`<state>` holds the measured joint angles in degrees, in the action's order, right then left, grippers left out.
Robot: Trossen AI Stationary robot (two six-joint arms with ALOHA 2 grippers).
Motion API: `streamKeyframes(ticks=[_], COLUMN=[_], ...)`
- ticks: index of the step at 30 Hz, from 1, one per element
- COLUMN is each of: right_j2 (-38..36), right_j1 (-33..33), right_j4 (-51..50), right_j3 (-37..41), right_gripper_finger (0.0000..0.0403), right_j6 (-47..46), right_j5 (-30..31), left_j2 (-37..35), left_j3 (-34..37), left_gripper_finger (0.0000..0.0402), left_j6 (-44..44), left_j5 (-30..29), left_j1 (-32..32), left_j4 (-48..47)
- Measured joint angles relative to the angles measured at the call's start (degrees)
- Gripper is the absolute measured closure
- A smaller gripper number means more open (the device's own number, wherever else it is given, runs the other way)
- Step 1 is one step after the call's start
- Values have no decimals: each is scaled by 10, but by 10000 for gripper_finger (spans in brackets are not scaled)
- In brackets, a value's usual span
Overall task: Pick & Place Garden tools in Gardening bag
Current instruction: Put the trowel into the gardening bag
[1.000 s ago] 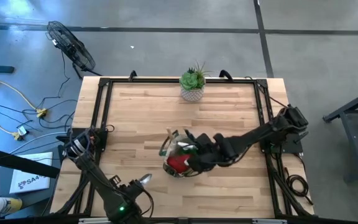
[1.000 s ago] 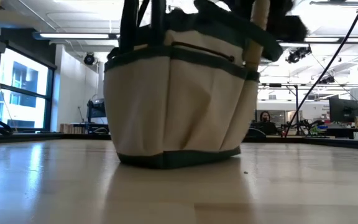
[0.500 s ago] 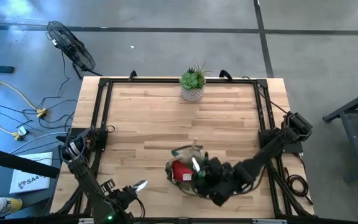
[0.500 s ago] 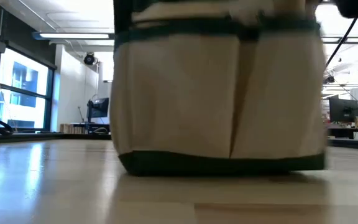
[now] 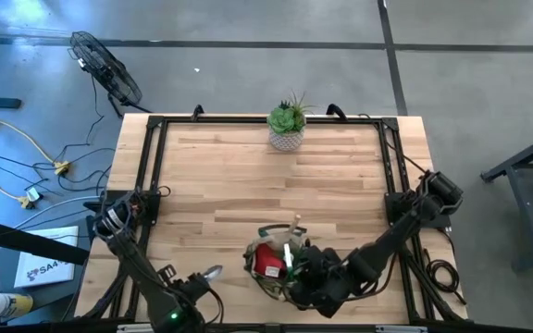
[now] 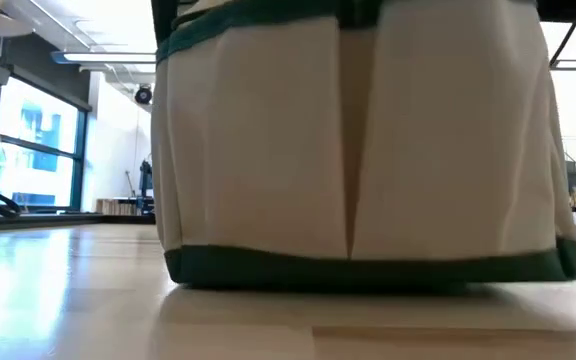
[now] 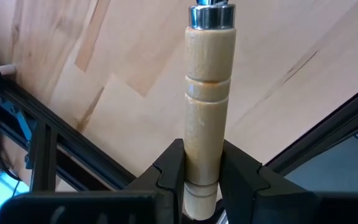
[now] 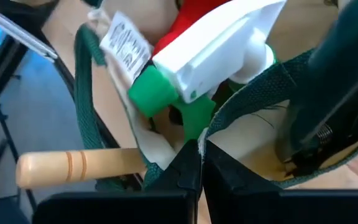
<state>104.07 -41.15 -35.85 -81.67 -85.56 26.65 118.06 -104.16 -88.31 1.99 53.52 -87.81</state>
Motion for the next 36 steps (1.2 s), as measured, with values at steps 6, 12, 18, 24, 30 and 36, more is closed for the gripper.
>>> streamKeyframes(ticks=[6, 12, 18, 24, 30, 36], right_j2=[-3, -4, -4, -4, -5, -19], right_j1=[-1, -1, 4, 21, 29, 28], right_j4=[3, 5, 5, 6, 5, -15], right_j3=[0, 0, 0, 0, 0, 0], right_gripper_finger=[399, 357, 266, 211, 205, 209], right_j6=[55, 99, 153, 149, 165, 171], right_j5=[-23, -62, -105, -197, -209, -209], left_j2=[0, 0, 0, 0, 0, 0], left_j3=[0, 0, 0, 0, 0, 0], left_gripper_finger=[337, 337, 337, 337, 337, 337], left_j6=[0, -4, 1, -6, -17, -17], left_j5=[18, 22, 2, -24, -35, -36], left_j1=[-12, -26, -38, -40, -40, -41], left_j4=[14, 25, 25, 25, 28, 27])
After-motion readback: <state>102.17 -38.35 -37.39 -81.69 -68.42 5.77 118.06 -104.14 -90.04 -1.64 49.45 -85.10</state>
